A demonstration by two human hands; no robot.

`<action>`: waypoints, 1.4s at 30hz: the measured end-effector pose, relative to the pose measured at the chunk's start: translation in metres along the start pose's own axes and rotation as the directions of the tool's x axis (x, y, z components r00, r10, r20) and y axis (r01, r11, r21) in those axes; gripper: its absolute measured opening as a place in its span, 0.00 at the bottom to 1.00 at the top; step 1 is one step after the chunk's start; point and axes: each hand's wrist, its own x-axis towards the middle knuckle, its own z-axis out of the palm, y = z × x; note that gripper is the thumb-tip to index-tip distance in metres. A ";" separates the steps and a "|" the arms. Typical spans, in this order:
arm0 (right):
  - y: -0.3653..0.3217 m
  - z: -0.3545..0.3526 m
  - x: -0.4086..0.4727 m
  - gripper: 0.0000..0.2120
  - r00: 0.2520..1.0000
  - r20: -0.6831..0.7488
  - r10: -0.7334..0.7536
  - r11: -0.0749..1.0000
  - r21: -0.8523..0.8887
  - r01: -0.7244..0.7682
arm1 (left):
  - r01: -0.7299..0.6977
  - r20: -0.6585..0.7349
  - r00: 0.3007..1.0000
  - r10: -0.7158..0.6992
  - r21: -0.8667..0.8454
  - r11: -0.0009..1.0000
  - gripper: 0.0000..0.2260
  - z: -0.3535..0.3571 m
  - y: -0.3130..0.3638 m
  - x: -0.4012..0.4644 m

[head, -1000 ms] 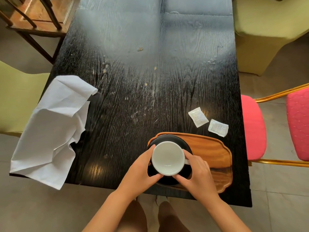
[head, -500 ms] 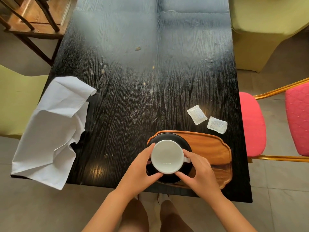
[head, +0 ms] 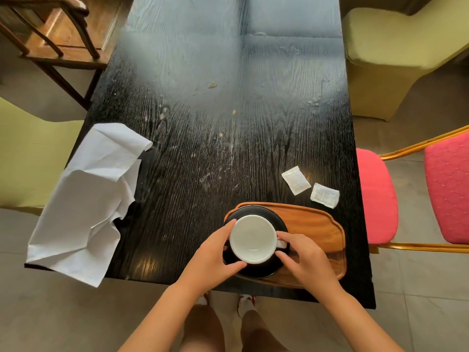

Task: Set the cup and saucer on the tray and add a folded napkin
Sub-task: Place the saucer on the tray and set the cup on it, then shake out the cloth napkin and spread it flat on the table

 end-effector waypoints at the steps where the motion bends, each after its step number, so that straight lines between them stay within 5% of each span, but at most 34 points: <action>1: -0.001 -0.003 0.001 0.22 1.000 0.017 0.008 1.000 -0.012 -0.008 | 0.006 0.012 1.000 -0.006 0.016 1.000 0.41 -0.002 0.002 0.000; 6: -0.023 -0.028 0.012 0.21 1.000 0.030 -0.001 0.996 -0.090 0.003 | 0.004 0.031 1.000 -0.007 0.092 0.996 0.41 -0.027 0.016 -0.006; 14: -0.109 -0.052 0.067 0.14 0.962 0.244 -0.122 0.911 -0.356 0.206 | 0.010 -0.103 0.993 0.051 0.521 0.854 0.07 -0.092 0.061 -0.005; 20: -0.175 -0.056 0.105 0.15 0.938 0.265 -0.224 0.825 -0.460 0.327 | 0.060 -0.229 0.964 0.136 0.685 0.726 0.10 -0.148 0.075 -0.017; 29: -0.262 -0.006 0.139 0.16 0.930 0.232 -0.284 0.815 -0.452 0.362 | 0.198 -0.471 0.868 0.158 0.620 0.759 0.14 -0.229 -0.008 -0.050; 38: -0.318 0.106 0.168 0.23 0.961 0.240 -0.134 0.829 -0.504 0.241 | 0.286 -0.415 0.908 -0.055 0.519 0.806 0.27 -0.284 -0.145 -0.092; 42: -0.322 0.134 0.175 0.31 0.975 0.200 -0.099 0.857 -0.480 0.185 | 0.359 -0.271 0.931 -0.246 0.552 0.753 0.37 -0.294 -0.176 -0.087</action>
